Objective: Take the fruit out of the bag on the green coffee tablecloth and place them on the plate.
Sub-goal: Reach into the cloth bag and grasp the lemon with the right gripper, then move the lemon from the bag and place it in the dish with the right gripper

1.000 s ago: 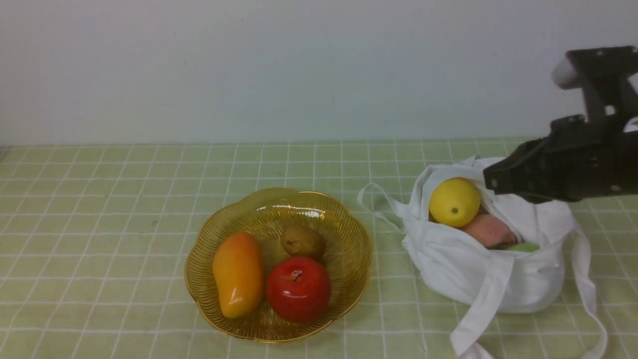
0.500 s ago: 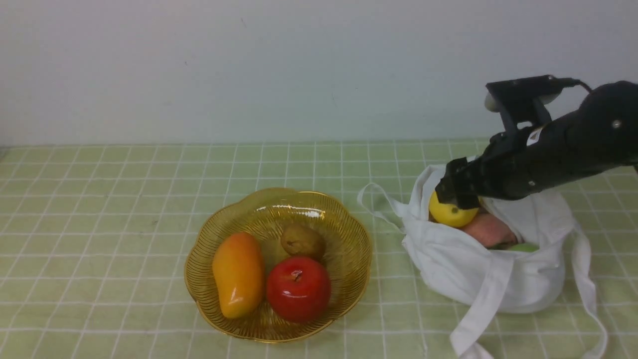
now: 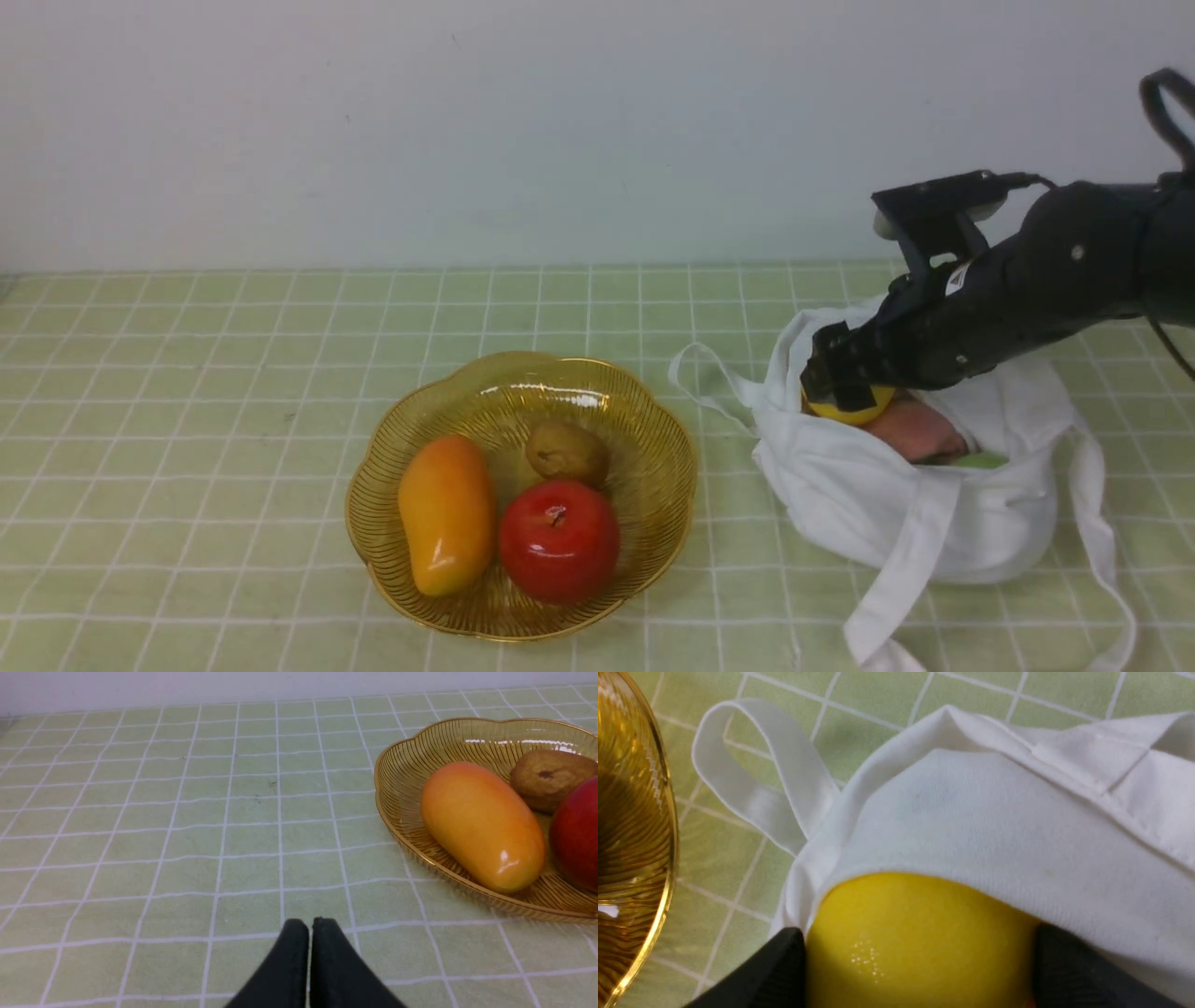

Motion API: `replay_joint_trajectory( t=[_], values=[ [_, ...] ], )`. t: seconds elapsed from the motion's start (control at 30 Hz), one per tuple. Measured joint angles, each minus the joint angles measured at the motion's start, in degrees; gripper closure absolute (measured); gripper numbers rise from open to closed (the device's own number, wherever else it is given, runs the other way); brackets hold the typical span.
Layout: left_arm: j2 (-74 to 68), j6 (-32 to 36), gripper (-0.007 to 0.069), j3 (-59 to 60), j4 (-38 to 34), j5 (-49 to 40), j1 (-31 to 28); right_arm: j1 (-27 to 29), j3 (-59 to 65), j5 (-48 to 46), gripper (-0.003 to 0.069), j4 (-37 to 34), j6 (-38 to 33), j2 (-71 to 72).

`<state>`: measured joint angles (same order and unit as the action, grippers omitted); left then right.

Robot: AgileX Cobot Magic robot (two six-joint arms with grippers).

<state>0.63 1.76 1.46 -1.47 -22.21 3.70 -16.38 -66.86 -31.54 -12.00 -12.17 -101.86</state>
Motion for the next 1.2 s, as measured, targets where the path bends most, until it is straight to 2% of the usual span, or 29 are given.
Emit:
replay_joint_trajectory(
  t=[0.33,0.63,0.83,1.03,1.07,1.13,1.2],
  values=[
    [0.00,0.00,0.0632,0.00,0.00,0.00,0.00,0.00,0.00,-3.52,0.0101,0.93,0.01,4.36],
    [0.00,0.00,0.0632,0.00,0.00,0.00,0.00,0.00,-0.15,-10.87,0.0101,0.93,0.01,8.15],
    [0.00,0.00,0.0632,0.00,0.00,0.00,0.00,0.00,-3.61,-22.54,0.0101,0.34,0.01,8.21],
    [0.00,0.00,0.0632,0.00,0.00,0.00,0.00,-0.06,-8.68,-26.20,0.0101,-12.61,-4.99,9.74],
    [0.00,0.00,0.0632,0.00,0.00,0.00,0.00,-0.28,-9.20,-26.04,0.0101,-15.39,-7.08,9.80],
    [0.00,0.00,0.0632,0.00,0.00,0.00,0.00,-1.89,-9.86,-24.48,0.0101,-24.23,-15.70,9.45],
    [0.00,0.00,0.0632,0.00,0.00,0.00,0.00,-3.31,-9.94,-23.38,0.0101,-27.42,-19.27,8.88]
  ],
)
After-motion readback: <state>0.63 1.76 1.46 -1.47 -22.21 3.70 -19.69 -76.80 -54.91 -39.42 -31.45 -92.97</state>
